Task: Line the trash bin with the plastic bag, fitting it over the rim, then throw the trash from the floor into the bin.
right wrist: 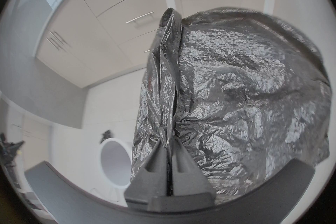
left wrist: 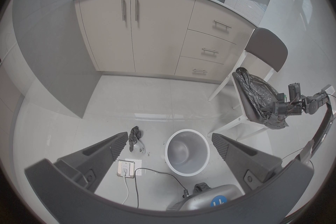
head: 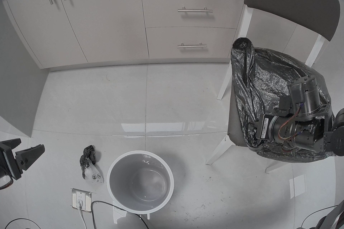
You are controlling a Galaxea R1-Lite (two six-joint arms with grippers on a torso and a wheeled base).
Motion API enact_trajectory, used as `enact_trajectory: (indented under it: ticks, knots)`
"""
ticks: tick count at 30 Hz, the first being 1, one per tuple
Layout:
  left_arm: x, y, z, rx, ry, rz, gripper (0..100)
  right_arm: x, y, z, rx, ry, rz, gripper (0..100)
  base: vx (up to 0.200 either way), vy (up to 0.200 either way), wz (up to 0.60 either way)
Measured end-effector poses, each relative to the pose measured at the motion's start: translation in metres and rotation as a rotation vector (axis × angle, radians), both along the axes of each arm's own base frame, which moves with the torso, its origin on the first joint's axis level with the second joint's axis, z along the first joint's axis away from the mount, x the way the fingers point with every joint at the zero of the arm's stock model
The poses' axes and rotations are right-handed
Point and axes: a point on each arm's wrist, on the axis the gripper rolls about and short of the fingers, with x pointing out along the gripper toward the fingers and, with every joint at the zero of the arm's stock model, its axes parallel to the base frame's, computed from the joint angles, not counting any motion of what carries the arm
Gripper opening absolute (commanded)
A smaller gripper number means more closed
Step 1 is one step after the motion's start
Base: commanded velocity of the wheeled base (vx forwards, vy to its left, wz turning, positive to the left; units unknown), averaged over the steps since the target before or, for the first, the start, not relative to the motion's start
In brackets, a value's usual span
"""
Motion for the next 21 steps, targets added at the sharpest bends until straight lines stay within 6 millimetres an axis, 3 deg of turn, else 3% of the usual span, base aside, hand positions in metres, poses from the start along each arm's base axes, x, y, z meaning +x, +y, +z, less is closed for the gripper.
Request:
enact_trajectory:
  ticks: [15,21]
  knots:
    - [0.000,-0.002,0.002,-0.061,-0.019,-0.058,100,-0.019,-0.039,0.031,0.565,0.174,0.595,0,0.000,0.000,0.00]
    - [0.007,-0.006,0.013,-0.202,-0.123,-0.127,100,-0.039,-0.054,0.042,0.697,0.215,0.786,0,0.000,0.000,0.00]
